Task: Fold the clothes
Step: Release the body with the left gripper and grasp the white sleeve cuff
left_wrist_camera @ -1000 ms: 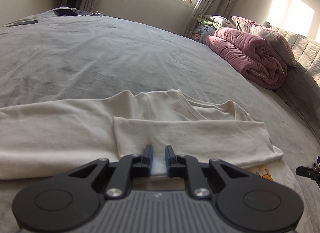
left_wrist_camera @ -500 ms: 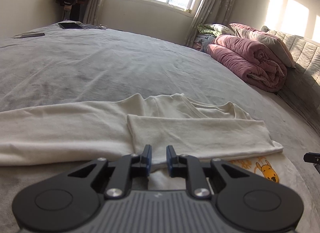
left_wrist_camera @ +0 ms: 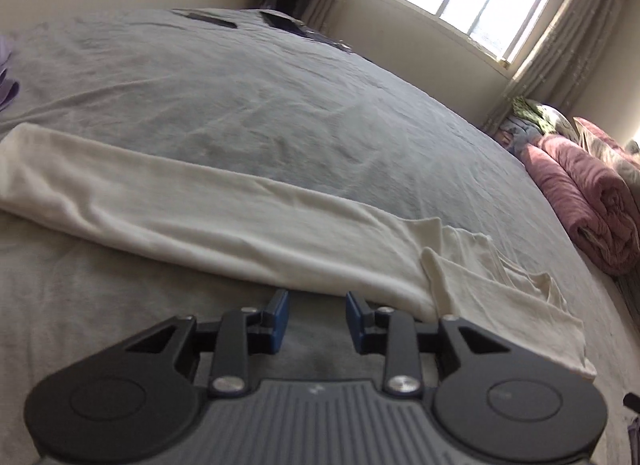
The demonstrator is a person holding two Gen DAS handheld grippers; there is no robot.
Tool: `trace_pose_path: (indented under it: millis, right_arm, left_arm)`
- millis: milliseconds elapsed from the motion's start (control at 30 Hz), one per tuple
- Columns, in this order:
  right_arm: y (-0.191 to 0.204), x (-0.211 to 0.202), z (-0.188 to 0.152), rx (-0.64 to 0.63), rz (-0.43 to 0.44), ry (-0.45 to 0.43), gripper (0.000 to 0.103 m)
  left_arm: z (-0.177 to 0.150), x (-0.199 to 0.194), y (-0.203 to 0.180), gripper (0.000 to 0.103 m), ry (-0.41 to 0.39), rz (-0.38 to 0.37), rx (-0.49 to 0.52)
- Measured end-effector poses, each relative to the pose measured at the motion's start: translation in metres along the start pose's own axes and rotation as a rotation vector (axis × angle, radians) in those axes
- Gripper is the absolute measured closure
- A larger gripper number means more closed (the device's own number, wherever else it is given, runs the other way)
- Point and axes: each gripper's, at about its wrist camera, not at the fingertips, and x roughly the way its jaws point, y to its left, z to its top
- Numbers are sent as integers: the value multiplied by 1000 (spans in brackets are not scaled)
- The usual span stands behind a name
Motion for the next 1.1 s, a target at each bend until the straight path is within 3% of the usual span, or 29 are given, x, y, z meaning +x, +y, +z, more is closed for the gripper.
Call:
trace_pose_path:
  millis: [167,533,767,967,1100]
  right_arm:
    - [2,2,-1,-6,4,7,64]
    - [6,3,-3,-14,12,8,63]
    - [8,1,-2,-14,17,1,63]
    - [9,0,-2,-14,18,-4,63]
    - [9,-1,-2,-14,19,-7,63]
  left_arm:
    - [14,-13,40,62,-32,104,-165]
    - [24,-30,107,61,-140,235,-512]
    - [29,-35,139,62,-217,242,-655]
    - [29,-39,154,66,-255,245,-722]
    - [29,-42,160,84,-257,294,-720]
